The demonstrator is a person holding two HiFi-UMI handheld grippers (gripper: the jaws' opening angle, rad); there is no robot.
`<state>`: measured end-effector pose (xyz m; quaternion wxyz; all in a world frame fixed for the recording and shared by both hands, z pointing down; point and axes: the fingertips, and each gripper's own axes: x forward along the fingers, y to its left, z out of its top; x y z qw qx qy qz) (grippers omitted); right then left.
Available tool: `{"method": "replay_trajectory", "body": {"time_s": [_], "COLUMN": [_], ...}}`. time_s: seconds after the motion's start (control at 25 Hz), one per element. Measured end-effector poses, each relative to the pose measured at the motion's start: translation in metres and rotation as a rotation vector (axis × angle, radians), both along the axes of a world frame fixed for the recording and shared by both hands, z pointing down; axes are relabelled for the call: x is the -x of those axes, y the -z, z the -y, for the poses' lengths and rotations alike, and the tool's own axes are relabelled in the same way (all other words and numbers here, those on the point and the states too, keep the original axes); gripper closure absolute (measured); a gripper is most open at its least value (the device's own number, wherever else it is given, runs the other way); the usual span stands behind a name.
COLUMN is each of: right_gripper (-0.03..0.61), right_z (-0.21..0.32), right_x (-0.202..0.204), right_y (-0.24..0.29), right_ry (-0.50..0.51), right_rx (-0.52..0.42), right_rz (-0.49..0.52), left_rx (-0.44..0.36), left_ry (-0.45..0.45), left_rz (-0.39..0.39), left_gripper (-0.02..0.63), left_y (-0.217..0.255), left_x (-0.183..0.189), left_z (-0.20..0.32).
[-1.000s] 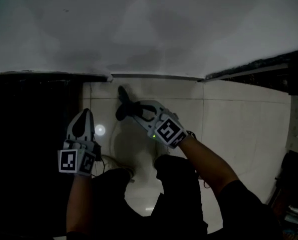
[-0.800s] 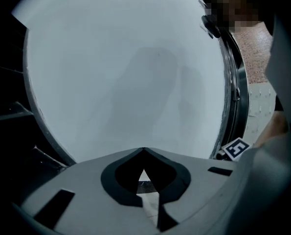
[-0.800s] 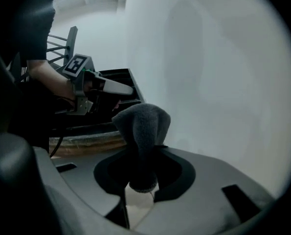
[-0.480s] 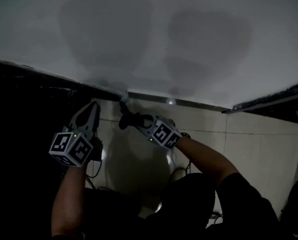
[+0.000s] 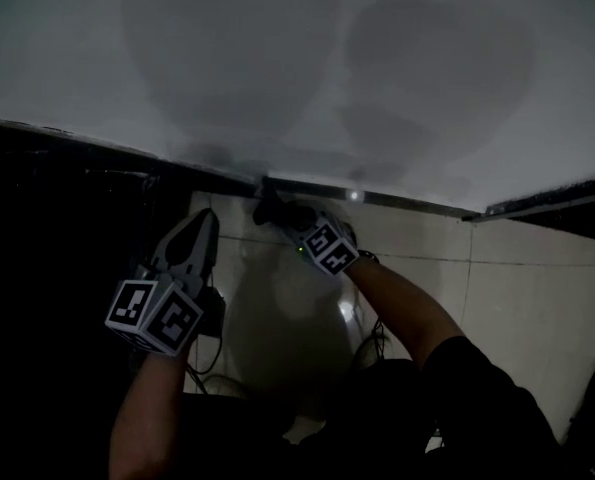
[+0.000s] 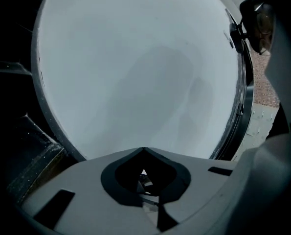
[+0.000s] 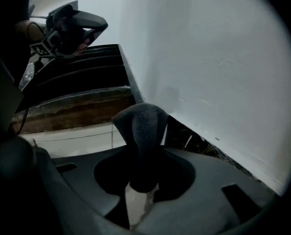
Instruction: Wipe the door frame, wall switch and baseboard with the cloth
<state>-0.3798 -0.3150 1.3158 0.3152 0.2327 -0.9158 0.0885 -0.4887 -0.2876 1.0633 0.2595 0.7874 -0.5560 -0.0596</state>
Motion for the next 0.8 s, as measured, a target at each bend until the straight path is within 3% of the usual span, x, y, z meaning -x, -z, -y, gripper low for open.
{"method": "replay_trajectory", "body": {"time_s": [0.44,0.8], "right_gripper": [0.483,0.483], "right_z": [0.043,0.041], "right_x": [-0.082,-0.137], "right_y": [0.0,0.0], "right_ry": [-0.383,-0.493], "right_rx": [0.037,0.049], "right_rz": [0.036,0.043], "left_rx": [-0.054,-0.062], "left_ry": [-0.052,-0.116], "left_rz": [0.086,0.088], "left_gripper": [0.623,0.623], "left_y": [0.01,0.011], "left_x": [-0.027,-0.064], "left_z": [0.001,0.012]}}
